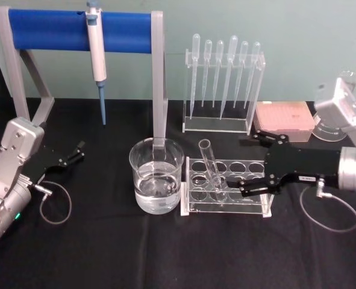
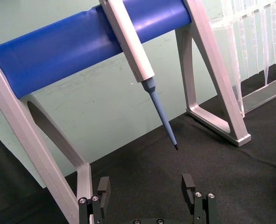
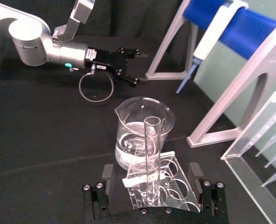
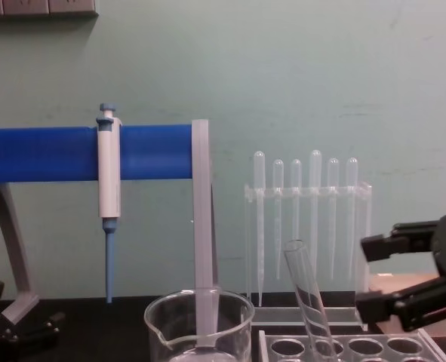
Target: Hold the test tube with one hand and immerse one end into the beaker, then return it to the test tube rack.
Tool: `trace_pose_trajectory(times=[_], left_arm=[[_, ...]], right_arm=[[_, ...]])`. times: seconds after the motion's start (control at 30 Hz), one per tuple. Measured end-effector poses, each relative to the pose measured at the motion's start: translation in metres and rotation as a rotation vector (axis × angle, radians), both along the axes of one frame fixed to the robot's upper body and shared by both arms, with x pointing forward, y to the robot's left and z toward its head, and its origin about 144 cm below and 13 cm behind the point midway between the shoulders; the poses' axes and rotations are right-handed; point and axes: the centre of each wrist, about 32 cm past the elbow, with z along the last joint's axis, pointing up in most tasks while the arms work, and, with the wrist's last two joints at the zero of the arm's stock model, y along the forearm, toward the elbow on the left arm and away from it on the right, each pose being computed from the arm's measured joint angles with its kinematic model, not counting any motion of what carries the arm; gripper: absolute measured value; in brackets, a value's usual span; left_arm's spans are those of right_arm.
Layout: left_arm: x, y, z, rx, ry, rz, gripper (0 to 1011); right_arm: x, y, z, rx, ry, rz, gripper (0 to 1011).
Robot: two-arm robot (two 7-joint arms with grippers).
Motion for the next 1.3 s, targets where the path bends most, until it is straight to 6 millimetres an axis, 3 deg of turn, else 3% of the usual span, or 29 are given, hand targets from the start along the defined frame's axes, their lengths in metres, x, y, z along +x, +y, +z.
trace_pose_trajectory(times=[0.63,1.3], left_arm=[[0.000,0.000,0.000,0.000,0.000,0.000,1000],[0.000,0.000,0.000,0.000,0.000,0.000,1000]], right_arm=[[0.033,0.033,-0.006,-0.030,0.092,-0.002,1002],[0.040,0.045,-0.009,-0.026,0.109,-0.016,1002]])
